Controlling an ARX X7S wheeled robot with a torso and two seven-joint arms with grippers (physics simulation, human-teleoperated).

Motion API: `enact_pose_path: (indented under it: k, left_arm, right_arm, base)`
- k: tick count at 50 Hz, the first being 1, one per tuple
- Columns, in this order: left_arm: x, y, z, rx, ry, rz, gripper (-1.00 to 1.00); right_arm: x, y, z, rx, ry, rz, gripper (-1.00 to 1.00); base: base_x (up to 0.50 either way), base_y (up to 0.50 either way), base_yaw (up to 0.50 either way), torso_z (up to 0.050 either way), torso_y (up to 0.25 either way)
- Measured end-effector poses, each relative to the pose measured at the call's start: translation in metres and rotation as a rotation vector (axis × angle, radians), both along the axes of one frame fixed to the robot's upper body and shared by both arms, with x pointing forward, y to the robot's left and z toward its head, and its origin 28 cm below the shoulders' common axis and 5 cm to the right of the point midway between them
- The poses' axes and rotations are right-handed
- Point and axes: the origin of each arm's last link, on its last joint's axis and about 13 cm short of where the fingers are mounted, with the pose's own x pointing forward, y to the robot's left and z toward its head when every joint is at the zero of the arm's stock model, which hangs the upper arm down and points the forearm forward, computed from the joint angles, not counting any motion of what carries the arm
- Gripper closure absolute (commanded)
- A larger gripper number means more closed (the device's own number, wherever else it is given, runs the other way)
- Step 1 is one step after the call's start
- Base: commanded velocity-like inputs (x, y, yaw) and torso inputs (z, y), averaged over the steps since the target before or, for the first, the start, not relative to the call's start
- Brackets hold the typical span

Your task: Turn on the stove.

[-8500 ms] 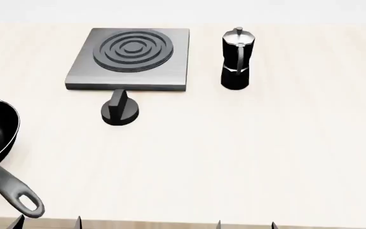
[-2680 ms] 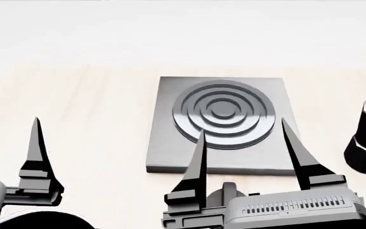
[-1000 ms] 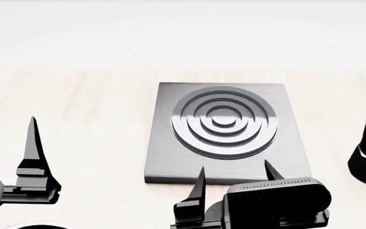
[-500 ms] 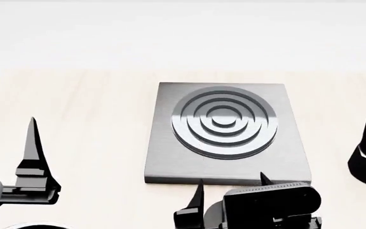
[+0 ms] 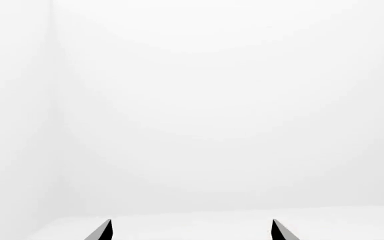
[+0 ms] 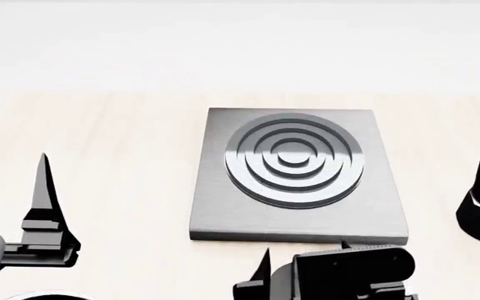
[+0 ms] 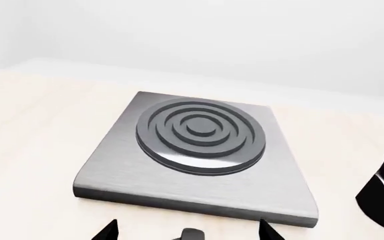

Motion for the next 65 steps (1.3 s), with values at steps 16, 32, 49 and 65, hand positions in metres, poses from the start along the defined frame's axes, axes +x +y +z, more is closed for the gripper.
enact_pose_path:
  k: [16, 32, 49, 65]
  left_arm:
    - [0.001, 0.0, -0.001, 0.0, 0.0, 0.002, -1.0]
    - [0.001, 0.0, -0.001, -0.001, 0.001, 0.002, -1.0]
    - [0.001, 0.001, -0.001, -0.002, 0.002, 0.004, -1.0]
    - [0.001, 0.0, -0.001, -0.002, 0.002, 0.005, -1.0]
  right_arm:
    - [0.001, -0.001, -0.005, 0.007, 0.044, -0.008, -1.0]
    - [0.002, -0.002, -0.01, 0.02, 0.086, -0.016, -1.0]
    - [0.003, -0.003, -0.015, 0.034, 0.124, -0.025, -1.0]
    - [0.006, -0.003, -0.022, 0.047, 0.157, -0.03, -1.0]
  base:
    - [0.0, 0.0, 0.0, 0.0, 0.0]
    - [0.0, 0.0, 0.0, 0.0, 0.0]
    - [0.0, 0.0, 0.0, 0.0, 0.0]
    - [0.0, 0.0, 0.0, 0.0, 0.0]
